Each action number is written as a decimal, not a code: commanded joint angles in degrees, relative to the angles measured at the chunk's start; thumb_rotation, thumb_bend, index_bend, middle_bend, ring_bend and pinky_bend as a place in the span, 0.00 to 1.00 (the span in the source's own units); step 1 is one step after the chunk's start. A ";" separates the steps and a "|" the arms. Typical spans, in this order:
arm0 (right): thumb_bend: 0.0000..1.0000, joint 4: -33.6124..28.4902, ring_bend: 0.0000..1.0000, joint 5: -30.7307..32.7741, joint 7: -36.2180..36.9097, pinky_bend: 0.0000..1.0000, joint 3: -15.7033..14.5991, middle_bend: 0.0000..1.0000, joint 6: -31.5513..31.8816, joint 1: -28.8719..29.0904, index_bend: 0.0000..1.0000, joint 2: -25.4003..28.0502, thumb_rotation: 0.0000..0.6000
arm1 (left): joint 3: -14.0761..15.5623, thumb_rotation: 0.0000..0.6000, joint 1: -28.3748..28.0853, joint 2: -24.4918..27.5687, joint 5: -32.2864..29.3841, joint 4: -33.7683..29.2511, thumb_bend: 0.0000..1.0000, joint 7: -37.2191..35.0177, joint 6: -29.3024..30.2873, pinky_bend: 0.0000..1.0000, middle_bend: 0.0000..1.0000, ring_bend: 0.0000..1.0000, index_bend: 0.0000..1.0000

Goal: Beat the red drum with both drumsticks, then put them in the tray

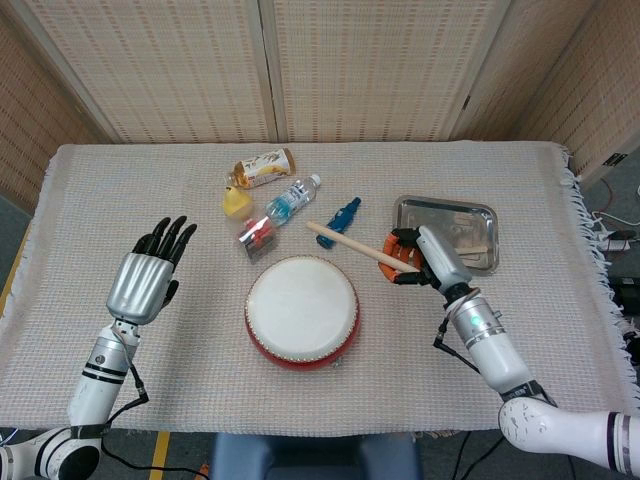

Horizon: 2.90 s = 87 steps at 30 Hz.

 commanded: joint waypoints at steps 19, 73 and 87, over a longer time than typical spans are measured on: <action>0.68 18.01 0.66 -7.63 13.46 0.84 -4.30 0.66 -11.72 -5.50 1.00 4.42 1.00 | -0.97 1.00 2.11 0.72 -0.81 1.79 0.26 -2.28 -0.32 0.24 0.00 0.00 0.00; 0.69 63.42 0.67 8.06 -0.84 0.84 -12.42 0.67 -24.97 6.79 1.00 -19.61 1.00 | -2.59 1.00 4.10 1.12 -3.17 3.93 0.26 -5.37 -1.73 0.24 0.00 0.00 0.00; 0.61 65.61 0.47 -4.89 7.43 0.65 -8.54 0.59 -31.34 5.80 0.75 -20.83 1.00 | -2.91 1.00 4.50 1.40 -3.60 4.46 0.26 -6.08 -1.85 0.24 0.00 0.00 0.00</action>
